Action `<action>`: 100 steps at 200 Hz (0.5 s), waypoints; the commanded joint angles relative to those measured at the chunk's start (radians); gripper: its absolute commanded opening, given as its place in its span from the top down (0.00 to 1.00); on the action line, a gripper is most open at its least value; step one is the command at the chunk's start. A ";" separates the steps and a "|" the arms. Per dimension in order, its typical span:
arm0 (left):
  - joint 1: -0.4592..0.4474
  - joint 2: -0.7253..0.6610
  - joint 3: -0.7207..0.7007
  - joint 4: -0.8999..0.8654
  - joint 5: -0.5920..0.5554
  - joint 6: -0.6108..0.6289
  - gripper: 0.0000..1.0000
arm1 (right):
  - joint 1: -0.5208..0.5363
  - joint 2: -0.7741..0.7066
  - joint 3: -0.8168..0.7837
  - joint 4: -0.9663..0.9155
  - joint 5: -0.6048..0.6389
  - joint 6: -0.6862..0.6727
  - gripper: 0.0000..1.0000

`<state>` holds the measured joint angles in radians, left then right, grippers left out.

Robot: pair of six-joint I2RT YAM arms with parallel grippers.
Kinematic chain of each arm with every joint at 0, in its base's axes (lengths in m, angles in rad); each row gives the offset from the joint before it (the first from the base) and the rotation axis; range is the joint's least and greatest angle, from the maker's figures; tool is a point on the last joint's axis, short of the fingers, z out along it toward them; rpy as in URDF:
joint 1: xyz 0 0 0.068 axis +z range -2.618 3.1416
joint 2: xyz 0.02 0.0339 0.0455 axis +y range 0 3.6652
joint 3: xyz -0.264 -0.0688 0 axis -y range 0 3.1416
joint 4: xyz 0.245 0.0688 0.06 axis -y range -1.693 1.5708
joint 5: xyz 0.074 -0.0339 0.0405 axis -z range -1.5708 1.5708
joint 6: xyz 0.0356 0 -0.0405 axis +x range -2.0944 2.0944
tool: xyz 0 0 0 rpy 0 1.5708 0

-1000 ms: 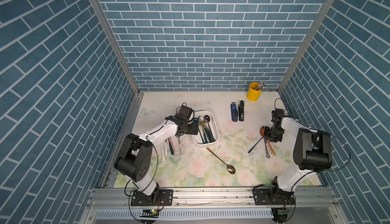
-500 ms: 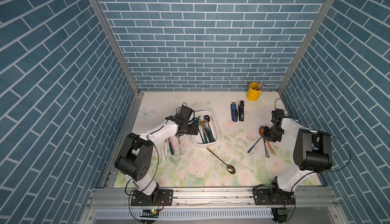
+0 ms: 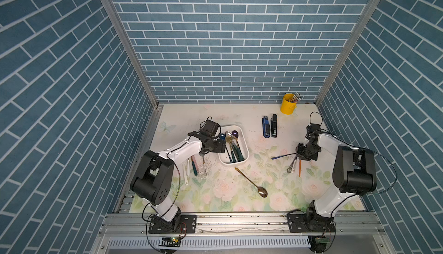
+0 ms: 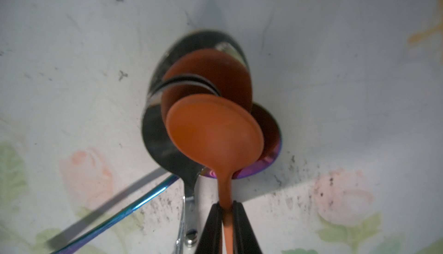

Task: Put the spoon into the storage box
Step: Pick up the spoon from the center of the board.

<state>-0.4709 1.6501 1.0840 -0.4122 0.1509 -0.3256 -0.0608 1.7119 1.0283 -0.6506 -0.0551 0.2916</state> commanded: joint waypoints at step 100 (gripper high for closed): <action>0.086 -0.045 0.012 0.021 0.042 -0.035 0.20 | 0.061 -0.095 0.052 -0.156 0.051 0.030 0.95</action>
<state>-0.4095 1.6291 1.0840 -0.3870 0.1844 -0.3523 -0.0177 1.6543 1.0542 -0.7414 -0.0303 0.2993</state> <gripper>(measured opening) 0.797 0.094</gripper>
